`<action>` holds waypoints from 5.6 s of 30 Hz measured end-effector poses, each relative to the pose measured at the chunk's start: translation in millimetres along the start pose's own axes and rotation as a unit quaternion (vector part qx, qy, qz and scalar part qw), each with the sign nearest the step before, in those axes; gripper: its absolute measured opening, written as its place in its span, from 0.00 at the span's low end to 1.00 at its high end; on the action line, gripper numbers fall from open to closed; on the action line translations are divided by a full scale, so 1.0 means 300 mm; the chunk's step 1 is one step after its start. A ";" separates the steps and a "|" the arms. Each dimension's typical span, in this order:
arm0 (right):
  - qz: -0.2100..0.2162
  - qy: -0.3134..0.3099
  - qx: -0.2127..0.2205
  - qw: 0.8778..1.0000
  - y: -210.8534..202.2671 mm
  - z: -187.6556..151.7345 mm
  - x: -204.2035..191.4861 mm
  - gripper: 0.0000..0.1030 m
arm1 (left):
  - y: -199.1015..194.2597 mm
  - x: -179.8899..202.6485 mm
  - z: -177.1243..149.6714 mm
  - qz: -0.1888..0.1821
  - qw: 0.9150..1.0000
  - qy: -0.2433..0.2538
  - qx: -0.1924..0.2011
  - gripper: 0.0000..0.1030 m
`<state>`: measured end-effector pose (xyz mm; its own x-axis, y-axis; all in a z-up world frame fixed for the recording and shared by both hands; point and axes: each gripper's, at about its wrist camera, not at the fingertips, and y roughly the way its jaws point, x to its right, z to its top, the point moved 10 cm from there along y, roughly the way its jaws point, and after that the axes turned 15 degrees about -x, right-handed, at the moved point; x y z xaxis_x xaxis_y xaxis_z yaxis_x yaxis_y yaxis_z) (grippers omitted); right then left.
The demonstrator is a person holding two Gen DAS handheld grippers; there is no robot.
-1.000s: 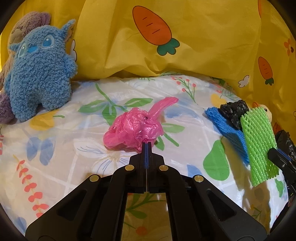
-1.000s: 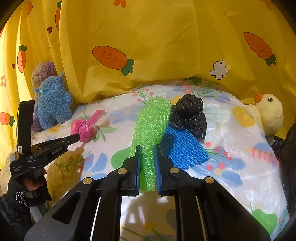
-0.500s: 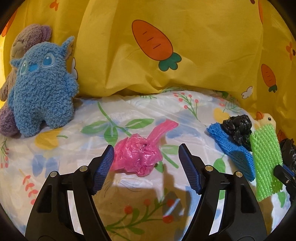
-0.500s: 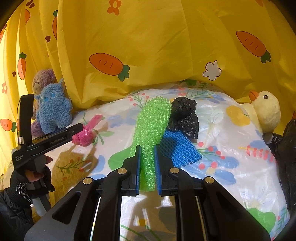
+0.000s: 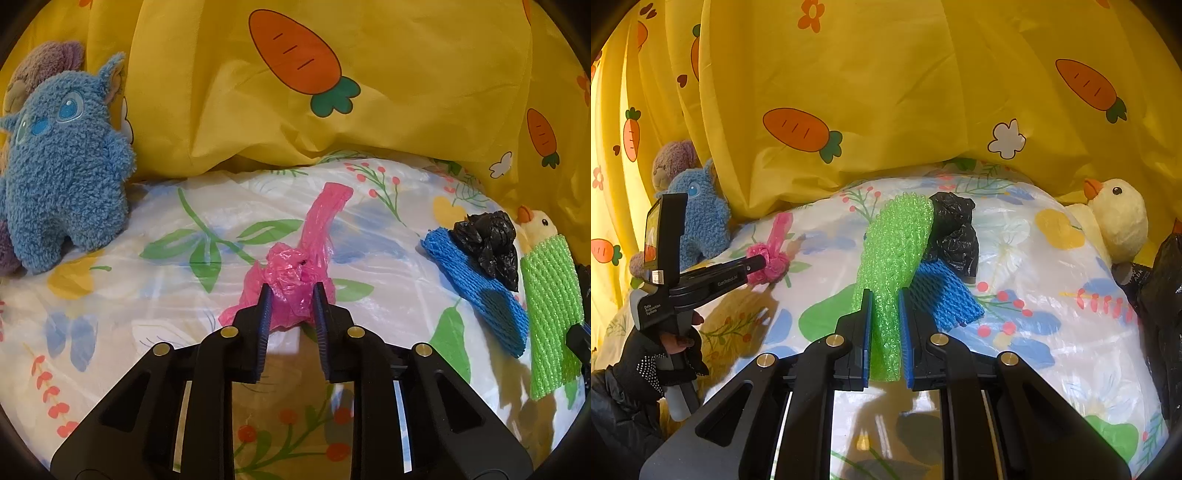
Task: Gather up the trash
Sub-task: 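Grasp the small pink knotted bag with the left tool, then carry the green mesh sleeve and pink bag over the black trash bin, then open both tools to drop the sleeve and pink bag into the bin, then move both open tools back toward the blue mesh sleeve and black bag, then grasp the blue mesh sleeve with the right tool, then lift the blue mesh sleeve with the right tool while the left tool grasps the small black bag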
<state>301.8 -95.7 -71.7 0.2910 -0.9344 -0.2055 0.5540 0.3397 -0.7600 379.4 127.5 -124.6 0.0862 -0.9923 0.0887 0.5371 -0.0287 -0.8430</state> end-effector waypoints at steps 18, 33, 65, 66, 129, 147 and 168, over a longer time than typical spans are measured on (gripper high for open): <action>-0.007 0.008 0.030 1.000 -0.197 -0.069 0.061 0.14 | -0.340 0.289 -0.120 -0.040 0.994 0.067 0.073 0.11; -0.117 0.089 0.088 0.985 -0.523 -0.178 0.493 0.14 | -0.556 1.050 -0.269 -0.172 0.954 0.222 0.100 0.11; -0.265 0.200 0.122 0.935 -0.710 -0.255 1.050 0.40 | -0.363 1.576 -0.290 -0.298 0.928 0.222 0.037 0.80; -0.265 0.202 0.125 0.935 -0.717 -0.257 1.050 0.42 | -0.369 1.554 -0.283 -0.293 0.931 0.215 0.043 0.85; -0.068 -0.025 -0.134 0.988 0.304 0.022 0.147 0.49 | -0.258 0.180 -0.105 -0.009 0.993 -0.063 0.100 0.94; -0.016 -0.041 -0.080 0.996 0.168 0.015 0.090 0.11 | -0.254 0.194 -0.111 -0.016 0.993 -0.058 0.098 0.94; -0.078 0.047 0.110 0.990 -0.236 0.084 0.369 0.12 | -0.279 0.645 -0.043 -0.093 0.987 0.067 0.108 0.94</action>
<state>314.4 -220.4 -25.0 0.1206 -0.9798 -0.1597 0.7466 0.1955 -0.6359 340.4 -63.6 -43.8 -0.1351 -0.9798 0.1478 0.7012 -0.1999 -0.6843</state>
